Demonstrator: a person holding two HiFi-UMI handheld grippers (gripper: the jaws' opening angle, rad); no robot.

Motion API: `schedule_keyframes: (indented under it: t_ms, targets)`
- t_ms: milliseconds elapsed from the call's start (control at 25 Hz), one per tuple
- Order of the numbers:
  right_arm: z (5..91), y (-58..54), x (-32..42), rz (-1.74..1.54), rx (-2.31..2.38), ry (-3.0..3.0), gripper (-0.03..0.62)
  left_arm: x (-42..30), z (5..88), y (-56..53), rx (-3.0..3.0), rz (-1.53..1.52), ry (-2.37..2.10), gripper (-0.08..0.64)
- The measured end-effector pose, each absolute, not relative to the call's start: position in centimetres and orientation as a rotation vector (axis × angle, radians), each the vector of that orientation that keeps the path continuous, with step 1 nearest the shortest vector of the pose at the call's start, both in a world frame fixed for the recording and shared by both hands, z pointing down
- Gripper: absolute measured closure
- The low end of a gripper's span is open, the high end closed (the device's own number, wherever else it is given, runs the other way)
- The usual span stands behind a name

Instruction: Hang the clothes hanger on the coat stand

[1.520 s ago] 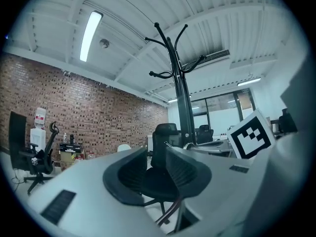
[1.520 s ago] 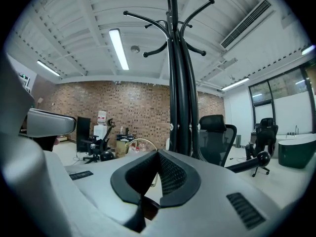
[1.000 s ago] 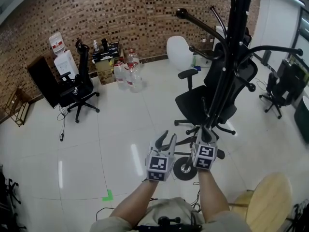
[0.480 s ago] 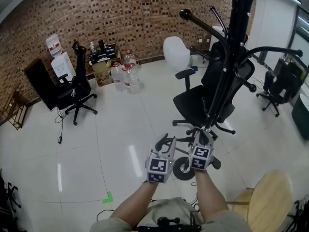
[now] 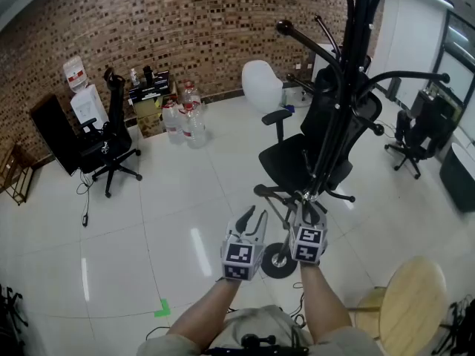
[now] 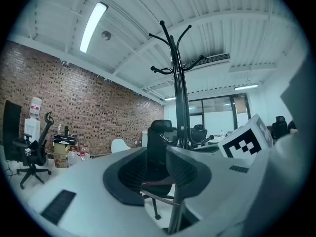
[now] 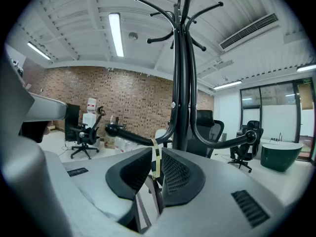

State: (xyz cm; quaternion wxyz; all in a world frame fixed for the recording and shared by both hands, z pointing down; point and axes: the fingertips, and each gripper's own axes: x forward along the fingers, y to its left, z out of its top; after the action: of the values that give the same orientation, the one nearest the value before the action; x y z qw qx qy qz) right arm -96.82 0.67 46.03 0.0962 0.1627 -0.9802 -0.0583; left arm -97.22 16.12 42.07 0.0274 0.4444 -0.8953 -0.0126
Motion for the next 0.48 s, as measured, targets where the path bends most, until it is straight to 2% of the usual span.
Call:
schedule_keyframes:
  t_ms: [240, 480]
  targets:
    - [43.4, -0.6, -95.0, -0.143, 0.431, -2.999, 0.537, -97.3, 42.6, 13.3, 1.36, -0.058, -2.769, 0.465]
    - [41.7, -6.4, -93.1, -0.053, 0.369, -3.074, 0.559, -96.4, 41.6, 5.3, 1.36, 0.002, -2.793, 0.53]
